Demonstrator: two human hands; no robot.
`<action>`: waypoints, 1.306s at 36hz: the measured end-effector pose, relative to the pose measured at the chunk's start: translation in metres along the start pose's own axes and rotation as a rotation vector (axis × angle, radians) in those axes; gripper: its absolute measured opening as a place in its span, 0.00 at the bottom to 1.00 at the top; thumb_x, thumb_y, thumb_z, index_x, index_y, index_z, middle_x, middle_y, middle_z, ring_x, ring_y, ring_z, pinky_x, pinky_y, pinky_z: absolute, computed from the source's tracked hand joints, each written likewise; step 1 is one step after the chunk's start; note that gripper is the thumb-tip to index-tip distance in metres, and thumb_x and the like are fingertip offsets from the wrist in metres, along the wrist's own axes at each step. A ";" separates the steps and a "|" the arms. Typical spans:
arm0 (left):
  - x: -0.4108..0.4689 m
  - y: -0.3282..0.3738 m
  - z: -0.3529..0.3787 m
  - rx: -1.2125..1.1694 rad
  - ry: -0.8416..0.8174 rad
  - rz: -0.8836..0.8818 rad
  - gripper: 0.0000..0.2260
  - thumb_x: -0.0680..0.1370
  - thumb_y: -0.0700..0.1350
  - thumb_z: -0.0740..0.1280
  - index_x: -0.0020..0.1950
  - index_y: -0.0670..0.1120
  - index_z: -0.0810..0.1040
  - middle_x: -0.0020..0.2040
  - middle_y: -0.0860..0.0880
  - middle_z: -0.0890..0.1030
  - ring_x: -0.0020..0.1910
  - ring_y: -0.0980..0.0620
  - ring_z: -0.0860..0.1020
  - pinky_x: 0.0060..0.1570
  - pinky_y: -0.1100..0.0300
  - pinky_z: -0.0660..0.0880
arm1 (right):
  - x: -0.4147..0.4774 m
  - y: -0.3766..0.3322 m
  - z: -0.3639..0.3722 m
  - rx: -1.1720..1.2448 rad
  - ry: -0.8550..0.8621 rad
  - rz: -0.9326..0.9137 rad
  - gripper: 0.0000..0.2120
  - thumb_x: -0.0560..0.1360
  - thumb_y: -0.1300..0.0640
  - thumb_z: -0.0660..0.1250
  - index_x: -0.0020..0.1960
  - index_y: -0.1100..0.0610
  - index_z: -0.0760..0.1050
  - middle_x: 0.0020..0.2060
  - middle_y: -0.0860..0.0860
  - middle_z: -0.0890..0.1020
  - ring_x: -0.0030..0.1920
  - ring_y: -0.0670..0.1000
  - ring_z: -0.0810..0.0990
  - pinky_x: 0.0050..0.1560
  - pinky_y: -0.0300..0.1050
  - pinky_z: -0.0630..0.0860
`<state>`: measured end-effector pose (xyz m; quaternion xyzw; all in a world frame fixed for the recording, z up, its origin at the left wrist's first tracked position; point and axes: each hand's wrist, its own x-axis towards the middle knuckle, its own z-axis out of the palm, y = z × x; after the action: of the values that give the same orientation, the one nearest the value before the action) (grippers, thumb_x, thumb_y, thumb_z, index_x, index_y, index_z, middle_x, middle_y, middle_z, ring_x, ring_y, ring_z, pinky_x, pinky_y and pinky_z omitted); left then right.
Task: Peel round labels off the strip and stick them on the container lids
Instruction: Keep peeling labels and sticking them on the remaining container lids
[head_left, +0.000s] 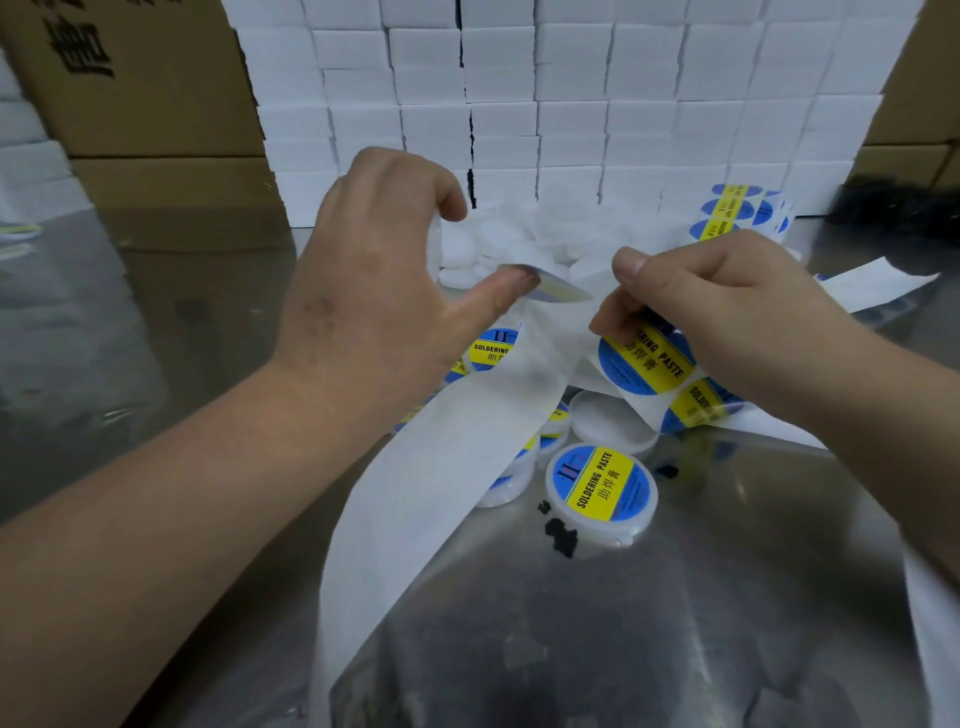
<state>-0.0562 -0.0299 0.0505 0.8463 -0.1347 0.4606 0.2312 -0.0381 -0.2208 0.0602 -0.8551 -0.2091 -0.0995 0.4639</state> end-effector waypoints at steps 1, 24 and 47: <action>0.000 0.001 0.000 0.001 0.004 0.010 0.20 0.68 0.56 0.68 0.50 0.42 0.73 0.49 0.51 0.68 0.49 0.51 0.70 0.43 0.62 0.65 | 0.000 0.000 0.000 0.005 -0.011 -0.003 0.17 0.74 0.44 0.59 0.33 0.48 0.81 0.33 0.46 0.82 0.28 0.39 0.74 0.28 0.30 0.69; -0.001 0.000 0.001 -0.033 -0.104 0.233 0.19 0.67 0.48 0.71 0.47 0.36 0.72 0.52 0.38 0.75 0.51 0.50 0.69 0.47 0.60 0.69 | 0.003 0.003 0.000 0.066 0.038 0.009 0.11 0.61 0.41 0.64 0.33 0.45 0.81 0.35 0.45 0.83 0.40 0.44 0.80 0.44 0.37 0.76; -0.001 0.006 -0.001 -0.014 -0.068 0.401 0.16 0.68 0.43 0.73 0.47 0.34 0.72 0.53 0.36 0.76 0.51 0.46 0.70 0.51 0.57 0.67 | 0.003 0.001 0.001 0.079 0.043 -0.010 0.11 0.59 0.41 0.66 0.36 0.44 0.80 0.37 0.53 0.82 0.35 0.46 0.77 0.42 0.46 0.75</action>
<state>-0.0604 -0.0342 0.0519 0.8159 -0.3115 0.4678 0.1360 -0.0353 -0.2194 0.0598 -0.8328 -0.2071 -0.1117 0.5011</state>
